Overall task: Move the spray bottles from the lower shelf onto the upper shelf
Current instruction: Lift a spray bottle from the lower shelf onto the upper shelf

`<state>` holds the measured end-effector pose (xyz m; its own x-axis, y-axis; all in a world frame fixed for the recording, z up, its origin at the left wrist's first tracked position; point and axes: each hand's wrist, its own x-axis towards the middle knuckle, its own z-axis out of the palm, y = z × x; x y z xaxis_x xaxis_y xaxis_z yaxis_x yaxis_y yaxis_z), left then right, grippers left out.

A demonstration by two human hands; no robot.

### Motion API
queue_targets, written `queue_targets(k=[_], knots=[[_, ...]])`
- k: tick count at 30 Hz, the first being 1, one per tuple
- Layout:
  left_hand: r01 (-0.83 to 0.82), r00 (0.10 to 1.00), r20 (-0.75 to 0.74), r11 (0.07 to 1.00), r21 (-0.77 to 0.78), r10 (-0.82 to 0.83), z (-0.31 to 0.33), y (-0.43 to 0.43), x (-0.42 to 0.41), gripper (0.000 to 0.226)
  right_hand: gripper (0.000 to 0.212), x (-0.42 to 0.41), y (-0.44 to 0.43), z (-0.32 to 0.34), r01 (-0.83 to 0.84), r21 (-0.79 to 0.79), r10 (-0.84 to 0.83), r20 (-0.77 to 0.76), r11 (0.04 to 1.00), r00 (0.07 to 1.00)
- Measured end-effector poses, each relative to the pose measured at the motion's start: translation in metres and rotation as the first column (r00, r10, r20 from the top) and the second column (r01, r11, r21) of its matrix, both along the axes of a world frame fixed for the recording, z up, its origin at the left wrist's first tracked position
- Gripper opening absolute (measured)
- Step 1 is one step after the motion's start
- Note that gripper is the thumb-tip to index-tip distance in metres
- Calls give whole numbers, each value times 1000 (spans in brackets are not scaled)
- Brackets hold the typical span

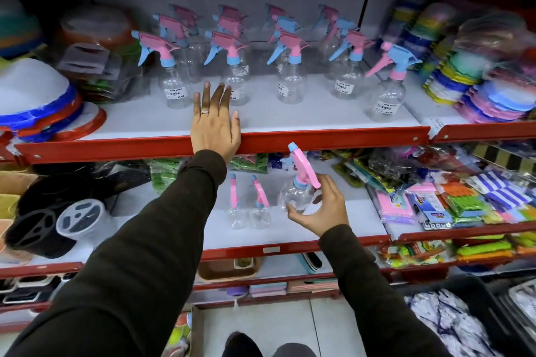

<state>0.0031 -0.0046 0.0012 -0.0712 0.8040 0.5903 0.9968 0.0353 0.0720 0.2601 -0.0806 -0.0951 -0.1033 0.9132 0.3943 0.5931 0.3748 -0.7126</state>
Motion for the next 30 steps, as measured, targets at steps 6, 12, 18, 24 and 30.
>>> queue_targets(k=[6,12,18,24,30], knots=[[5,1000,1,1000,-6,-5,1,-1,0,60,63,6,17,66,33,237,-14,-80,971,997],[5,1000,-2,1000,-2,-5,1,-1,-1,62,60,8,45,119,114,341,-63,-157,933,986],[15,1000,2,1000,14,-15,1,1,-1,62,64,8,80,139,196,224,-151,-202,955,968],[9,1000,-3,999,33,-9,1,2,-1,60,68,-9,117,138,253,63,-244,-117,965,963],[4,1000,0,1000,31,-4,0,4,-2,61,72,-26,130,133,220,-15,-220,-72,975,973]])
